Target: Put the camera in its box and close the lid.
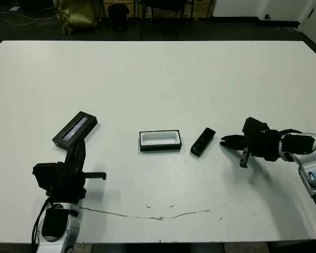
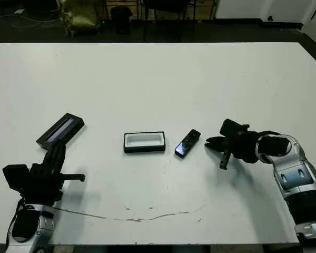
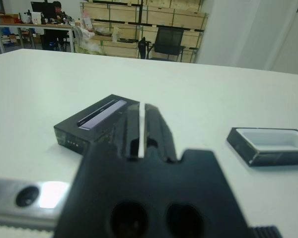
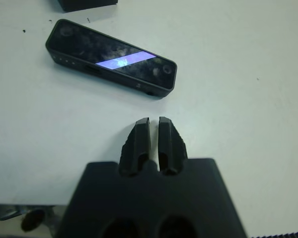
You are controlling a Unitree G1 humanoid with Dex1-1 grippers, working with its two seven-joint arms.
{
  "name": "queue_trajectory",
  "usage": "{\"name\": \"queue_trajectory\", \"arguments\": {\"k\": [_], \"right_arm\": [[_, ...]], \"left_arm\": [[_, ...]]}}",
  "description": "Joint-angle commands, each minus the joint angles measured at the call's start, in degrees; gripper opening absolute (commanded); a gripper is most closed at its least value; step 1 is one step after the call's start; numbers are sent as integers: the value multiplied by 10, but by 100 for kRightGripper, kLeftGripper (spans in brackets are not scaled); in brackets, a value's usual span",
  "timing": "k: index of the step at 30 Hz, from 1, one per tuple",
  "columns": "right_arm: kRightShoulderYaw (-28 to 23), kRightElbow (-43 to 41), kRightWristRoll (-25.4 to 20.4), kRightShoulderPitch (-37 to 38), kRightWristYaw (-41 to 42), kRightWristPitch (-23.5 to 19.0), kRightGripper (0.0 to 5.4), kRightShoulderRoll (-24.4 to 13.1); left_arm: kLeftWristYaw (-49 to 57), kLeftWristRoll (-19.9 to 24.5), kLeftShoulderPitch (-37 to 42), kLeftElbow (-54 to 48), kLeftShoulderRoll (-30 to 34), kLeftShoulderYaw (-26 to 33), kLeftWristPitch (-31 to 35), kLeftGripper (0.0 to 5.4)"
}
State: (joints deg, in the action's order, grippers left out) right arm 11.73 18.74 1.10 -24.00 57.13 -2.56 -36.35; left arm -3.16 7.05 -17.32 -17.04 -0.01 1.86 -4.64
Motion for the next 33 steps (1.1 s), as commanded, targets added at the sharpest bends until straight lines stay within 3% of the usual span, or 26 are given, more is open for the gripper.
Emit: {"name": "queue_trajectory", "arguments": {"k": [1, 9, 15, 19, 33], "right_arm": [[10, 29, 9, -6, 1, 23, 0, 9], [19, 39, 18, -17, -4, 13, 0, 22], [25, 21, 24, -20, -11, -24, 0, 30], [33, 11, 40, -20, -19, -22, 0, 30], [35, 48, 29, -41, -16, -6, 0, 45]], "left_arm": [[-2, 0, -5, 10, 3, 4, 5, 2], [2, 0, -8, 4, 0, 3, 12, 2], [3, -5, -8, 2, 2, 1, 12, 2], [4, -5, -7, 5, 1, 2, 9, 2], [1, -4, -5, 7, 3, 2, 6, 2]]}}
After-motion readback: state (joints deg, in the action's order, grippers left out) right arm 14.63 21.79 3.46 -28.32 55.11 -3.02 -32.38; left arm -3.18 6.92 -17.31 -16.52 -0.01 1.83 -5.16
